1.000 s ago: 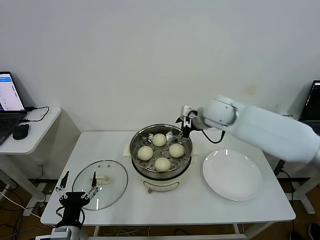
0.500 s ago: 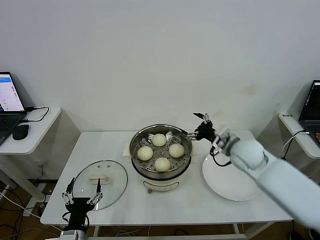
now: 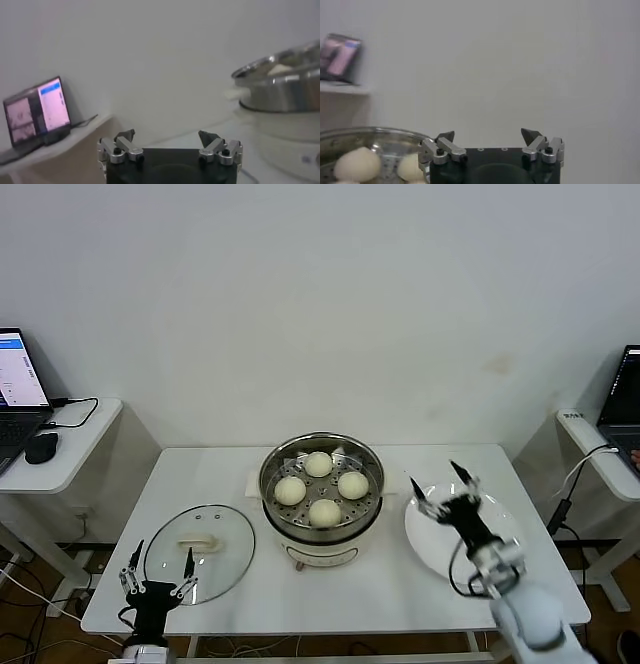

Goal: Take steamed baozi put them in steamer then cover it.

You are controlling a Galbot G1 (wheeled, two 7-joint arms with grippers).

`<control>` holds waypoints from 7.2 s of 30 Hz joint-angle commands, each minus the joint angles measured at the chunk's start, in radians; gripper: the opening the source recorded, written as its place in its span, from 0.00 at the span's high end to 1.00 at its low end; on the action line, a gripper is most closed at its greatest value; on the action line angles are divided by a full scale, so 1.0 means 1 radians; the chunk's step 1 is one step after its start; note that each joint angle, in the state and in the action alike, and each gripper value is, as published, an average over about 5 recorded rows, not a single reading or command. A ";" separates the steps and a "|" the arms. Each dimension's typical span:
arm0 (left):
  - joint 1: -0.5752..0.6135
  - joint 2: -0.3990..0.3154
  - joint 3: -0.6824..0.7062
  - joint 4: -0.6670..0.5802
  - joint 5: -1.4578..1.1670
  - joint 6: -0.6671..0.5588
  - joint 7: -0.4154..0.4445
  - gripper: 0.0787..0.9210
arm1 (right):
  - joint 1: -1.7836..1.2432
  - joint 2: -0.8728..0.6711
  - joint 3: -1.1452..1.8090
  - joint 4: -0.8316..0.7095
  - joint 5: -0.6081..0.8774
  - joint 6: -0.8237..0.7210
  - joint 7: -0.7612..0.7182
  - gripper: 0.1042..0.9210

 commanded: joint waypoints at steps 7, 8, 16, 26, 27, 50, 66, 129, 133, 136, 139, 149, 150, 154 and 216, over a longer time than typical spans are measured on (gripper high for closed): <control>-0.049 0.189 -0.065 0.239 0.858 -0.028 0.051 0.12 | -0.304 0.353 0.351 0.008 -0.182 0.123 0.100 0.12; -0.076 0.196 -0.058 0.266 0.869 -0.029 0.055 0.12 | -0.305 0.357 0.353 0.008 -0.182 0.123 0.102 0.12; -0.264 0.228 0.000 0.435 0.882 -0.043 0.059 0.12 | -0.320 0.382 0.373 0.013 -0.204 0.136 0.108 0.12; -0.391 0.222 0.068 0.507 0.882 -0.057 0.067 0.12 | -0.330 0.403 0.385 -0.021 -0.250 0.178 0.121 0.12; -0.395 0.220 0.075 0.508 0.882 -0.057 0.068 0.12 | -0.331 0.404 0.386 -0.024 -0.252 0.180 0.121 0.12; -0.533 0.168 0.132 0.673 0.821 -0.095 0.038 0.12 | -0.339 0.411 0.368 -0.056 -0.287 0.199 0.121 0.12; -0.542 0.160 0.121 0.714 0.820 -0.135 0.018 0.48 | -0.326 0.423 0.334 -0.083 -0.305 0.208 0.121 0.12; -0.962 0.067 0.779 0.152 0.827 0.608 0.560 0.92 | -0.315 0.438 0.229 -0.098 -0.408 0.295 0.082 0.12; -0.971 0.039 0.786 0.190 0.846 0.611 0.567 0.92 | -0.313 0.437 0.229 -0.110 -0.412 0.300 0.082 0.12; -0.973 0.022 0.788 0.207 0.848 0.611 0.567 0.92 | -0.314 0.438 0.228 -0.113 -0.414 0.302 0.082 0.12; -0.975 0.008 0.791 0.219 0.848 0.611 0.569 0.92 | -0.315 0.438 0.228 -0.113 -0.415 0.302 0.082 0.12; -0.970 -0.011 0.794 0.261 0.861 0.603 0.561 0.92 | -0.316 0.438 0.218 -0.114 -0.420 0.302 0.081 0.12; -0.968 -0.011 0.793 0.263 0.861 0.601 0.559 0.92 | -0.316 0.438 0.217 -0.114 -0.421 0.302 0.081 0.12; -0.963 -0.015 0.787 0.274 0.862 0.596 0.554 0.92 | -0.317 0.437 0.216 -0.117 -0.424 0.305 0.081 0.12; -0.024 0.111 0.134 -0.273 -0.466 -0.002 0.027 0.12 | -0.412 0.378 0.175 -0.044 -0.403 0.301 0.074 0.12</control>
